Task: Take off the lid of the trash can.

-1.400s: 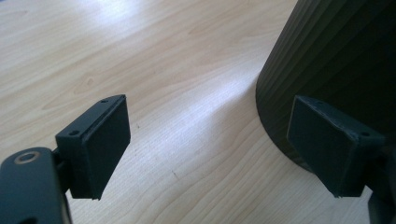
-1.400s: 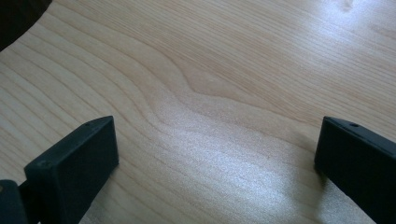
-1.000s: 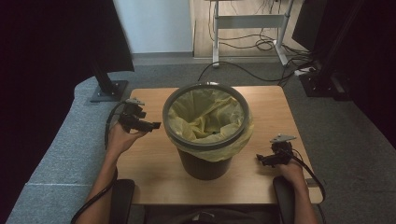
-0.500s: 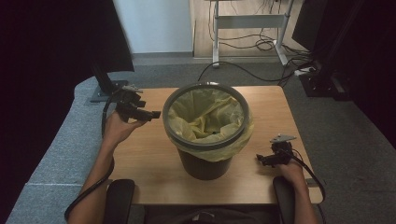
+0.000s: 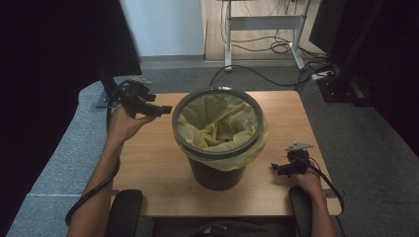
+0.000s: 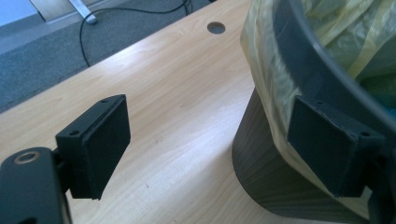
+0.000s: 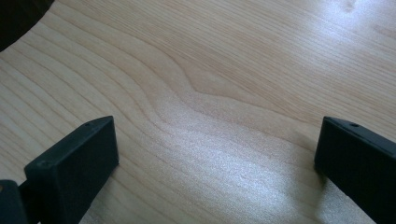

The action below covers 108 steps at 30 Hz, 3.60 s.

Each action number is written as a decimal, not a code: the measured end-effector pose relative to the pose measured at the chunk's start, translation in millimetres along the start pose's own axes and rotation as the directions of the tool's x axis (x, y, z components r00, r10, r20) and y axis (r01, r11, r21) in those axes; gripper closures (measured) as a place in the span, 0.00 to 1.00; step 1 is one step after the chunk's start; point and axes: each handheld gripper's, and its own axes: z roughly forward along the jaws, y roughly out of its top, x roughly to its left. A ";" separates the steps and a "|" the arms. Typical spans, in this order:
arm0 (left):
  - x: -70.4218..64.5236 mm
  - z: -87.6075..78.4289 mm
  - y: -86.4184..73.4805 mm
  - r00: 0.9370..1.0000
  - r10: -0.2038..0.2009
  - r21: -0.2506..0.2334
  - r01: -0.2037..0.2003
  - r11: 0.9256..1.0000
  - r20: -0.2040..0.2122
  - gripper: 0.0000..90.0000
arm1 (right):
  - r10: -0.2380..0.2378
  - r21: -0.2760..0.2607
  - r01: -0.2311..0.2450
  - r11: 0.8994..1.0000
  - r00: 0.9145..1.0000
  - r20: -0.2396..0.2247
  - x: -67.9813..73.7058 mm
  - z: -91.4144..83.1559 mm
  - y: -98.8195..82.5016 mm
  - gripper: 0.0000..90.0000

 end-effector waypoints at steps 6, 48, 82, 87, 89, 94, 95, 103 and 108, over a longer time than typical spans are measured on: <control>0.9 -4.6 13.7 1.000 -0.016 -0.018 0.017 1.000 0.002 0.15 | 0.000 0.001 0.000 1.000 1.000 -0.002 0.3 -0.1 0.0 0.00; -33.9 34.5 58.6 0.993 -0.043 0.062 0.036 0.997 0.110 0.85 | -0.011 0.000 0.011 1.000 1.000 -0.013 1.1 -0.4 -0.4 0.00; 12.1 -2.1 21.8 0.977 -0.173 0.036 0.170 0.985 0.126 0.85 | -0.011 0.001 0.011 1.000 1.000 -0.014 1.3 -0.5 -0.4 0.00; 20.1 -9.7 14.9 0.974 -0.193 0.033 0.190 0.981 0.117 0.85 | -0.011 0.000 0.011 1.000 1.000 -0.014 1.3 -0.5 -0.4 0.00; 23.2 -12.6 11.9 0.973 -0.202 0.030 0.199 0.979 0.112 0.85 | -0.011 0.000 0.011 1.000 1.000 -0.014 1.3 -0.5 -0.4 0.00; 30.4 -16.6 3.1 0.970 -0.220 0.029 0.218 0.975 0.103 0.85 | -0.011 0.001 0.011 1.000 1.000 -0.013 1.3 -0.6 -0.4 0.00; 31.5 -17.4 1.4 0.969 -0.226 0.029 0.224 0.974 0.100 0.85 | -0.011 0.001 0.011 1.000 1.000 -0.013 1.3 -0.6 -0.4 0.00; 42.5 -25.9 -12.0 0.963 -0.256 0.032 0.254 0.967 0.088 0.85 | -0.011 0.001 0.011 1.000 1.000 -0.013 1.3 -0.6 -0.4 0.00; 48.9 -32.1 -21.3 0.959 -0.273 0.027 0.271 0.962 0.077 0.85 | -0.011 0.001 0.011 1.000 1.000 -0.013 1.3 -0.6 -0.4 0.00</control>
